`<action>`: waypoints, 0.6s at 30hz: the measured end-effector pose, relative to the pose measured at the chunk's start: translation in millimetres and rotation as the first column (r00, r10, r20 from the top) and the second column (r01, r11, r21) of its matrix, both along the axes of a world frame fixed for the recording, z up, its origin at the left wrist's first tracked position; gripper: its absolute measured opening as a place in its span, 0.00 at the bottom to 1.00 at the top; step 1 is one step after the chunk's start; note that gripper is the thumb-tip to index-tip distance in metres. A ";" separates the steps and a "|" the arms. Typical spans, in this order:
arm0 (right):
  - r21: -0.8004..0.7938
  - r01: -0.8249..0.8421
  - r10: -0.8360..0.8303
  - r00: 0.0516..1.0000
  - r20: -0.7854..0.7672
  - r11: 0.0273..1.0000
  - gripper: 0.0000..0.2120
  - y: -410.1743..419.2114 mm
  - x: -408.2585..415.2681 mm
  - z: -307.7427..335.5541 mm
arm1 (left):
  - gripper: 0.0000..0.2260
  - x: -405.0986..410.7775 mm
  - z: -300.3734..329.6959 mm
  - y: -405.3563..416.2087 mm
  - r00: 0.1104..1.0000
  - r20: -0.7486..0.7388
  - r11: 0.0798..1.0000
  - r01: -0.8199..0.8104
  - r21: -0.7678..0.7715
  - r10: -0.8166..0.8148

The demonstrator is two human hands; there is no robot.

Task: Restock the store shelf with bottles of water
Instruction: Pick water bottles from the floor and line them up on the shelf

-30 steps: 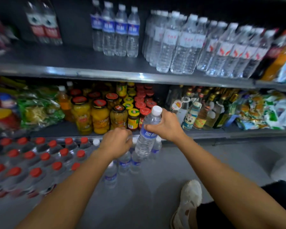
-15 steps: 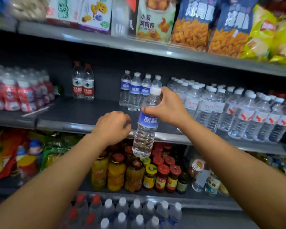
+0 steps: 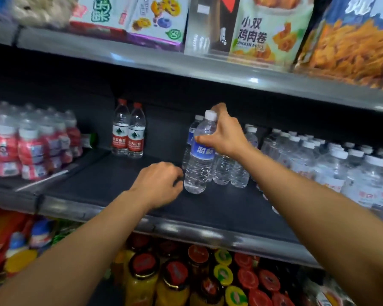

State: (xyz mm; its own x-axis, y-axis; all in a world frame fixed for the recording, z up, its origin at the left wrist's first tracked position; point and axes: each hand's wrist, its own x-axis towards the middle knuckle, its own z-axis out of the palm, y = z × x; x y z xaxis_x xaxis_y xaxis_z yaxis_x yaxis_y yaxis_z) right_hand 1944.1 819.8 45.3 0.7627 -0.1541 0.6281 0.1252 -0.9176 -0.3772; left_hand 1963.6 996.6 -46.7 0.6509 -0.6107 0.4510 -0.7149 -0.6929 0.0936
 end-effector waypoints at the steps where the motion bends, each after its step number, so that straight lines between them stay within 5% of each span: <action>1: -0.009 0.015 -0.015 1.000 -0.010 1.000 0.32 -1.8 15.5 -1.0 | 0.13 8.9 -2.3 -0.5 1.000 -0.005 1.000 0.000 0.008 0.000; 18: -0.132 0.167 -0.193 0.958 -0.213 0.977 0.36 -27.5 140.9 -3.2 | 0.14 105.8 -21.4 -22.7 0.997 -0.056 0.998 0.045 0.038 -0.043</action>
State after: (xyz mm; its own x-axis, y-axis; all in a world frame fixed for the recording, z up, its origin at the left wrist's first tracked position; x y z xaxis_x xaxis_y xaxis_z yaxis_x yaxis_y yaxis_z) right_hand 2085.0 792.3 42.1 0.8513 -0.2405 0.4663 -0.1218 -0.9550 -0.2703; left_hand 2069.4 973.9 -68.2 0.6462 -0.6559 0.3901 -0.7394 -0.6646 0.1074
